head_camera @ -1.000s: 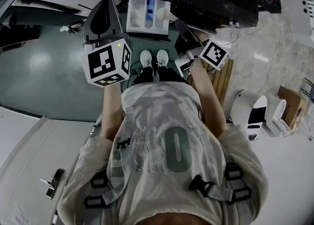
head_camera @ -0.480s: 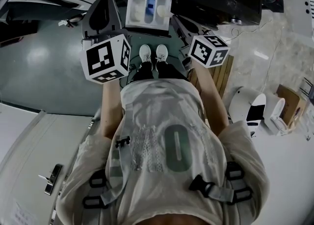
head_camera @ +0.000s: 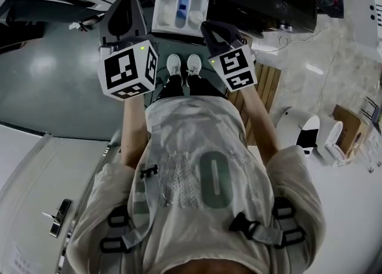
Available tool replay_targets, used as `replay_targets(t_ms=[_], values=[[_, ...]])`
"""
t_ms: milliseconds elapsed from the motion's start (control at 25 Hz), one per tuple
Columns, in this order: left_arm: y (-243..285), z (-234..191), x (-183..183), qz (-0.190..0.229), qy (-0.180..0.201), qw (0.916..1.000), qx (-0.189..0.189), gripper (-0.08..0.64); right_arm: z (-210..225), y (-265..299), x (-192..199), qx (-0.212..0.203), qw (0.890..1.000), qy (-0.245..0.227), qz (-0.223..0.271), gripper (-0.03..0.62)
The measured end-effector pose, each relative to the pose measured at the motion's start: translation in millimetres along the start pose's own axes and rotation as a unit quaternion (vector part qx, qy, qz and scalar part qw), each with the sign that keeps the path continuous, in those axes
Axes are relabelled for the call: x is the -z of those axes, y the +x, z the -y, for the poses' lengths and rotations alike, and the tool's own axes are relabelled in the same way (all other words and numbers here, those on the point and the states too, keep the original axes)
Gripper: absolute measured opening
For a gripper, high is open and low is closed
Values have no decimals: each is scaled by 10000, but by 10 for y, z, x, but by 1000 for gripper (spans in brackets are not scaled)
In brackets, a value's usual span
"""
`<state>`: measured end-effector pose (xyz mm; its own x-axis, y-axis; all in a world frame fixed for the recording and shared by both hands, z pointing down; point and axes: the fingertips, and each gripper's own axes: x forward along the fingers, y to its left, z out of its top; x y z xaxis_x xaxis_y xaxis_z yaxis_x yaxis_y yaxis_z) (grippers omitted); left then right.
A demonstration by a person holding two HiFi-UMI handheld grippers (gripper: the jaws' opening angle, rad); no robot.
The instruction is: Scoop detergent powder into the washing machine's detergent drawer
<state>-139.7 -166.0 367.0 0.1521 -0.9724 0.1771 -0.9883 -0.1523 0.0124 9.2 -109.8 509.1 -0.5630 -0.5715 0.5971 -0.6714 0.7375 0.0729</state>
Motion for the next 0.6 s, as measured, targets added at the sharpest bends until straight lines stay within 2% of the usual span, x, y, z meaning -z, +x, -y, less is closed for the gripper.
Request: replay_targets(t_ms=[80, 120, 240, 320, 440, 600], values=[[-4, -1, -10, 18, -14, 10000, -5, 20, -47, 16, -1, 193, 9944, -1020, -180, 9], [-6, 0, -14, 25, -22, 10000, -4, 20, -75, 24, 1, 298, 9865, -1582, -294, 9], [-16, -6, -20, 41, -43, 10000, -12, 20, -158, 66, 42, 549, 9466, -3117, -619, 9], [-23, -17, -19, 53, -51, 10000, -27, 20, -194, 98, 87, 670, 9173, -3844, -789, 9], [-36, -36, -6, 58, -64, 9999, -55, 20, -219, 118, 132, 828, 8847, -4492, -927, 9], [-57, -75, 20, 37, -78, 9999, -116, 20, -219, 119, 142, 967, 8606, -4915, -919, 9]])
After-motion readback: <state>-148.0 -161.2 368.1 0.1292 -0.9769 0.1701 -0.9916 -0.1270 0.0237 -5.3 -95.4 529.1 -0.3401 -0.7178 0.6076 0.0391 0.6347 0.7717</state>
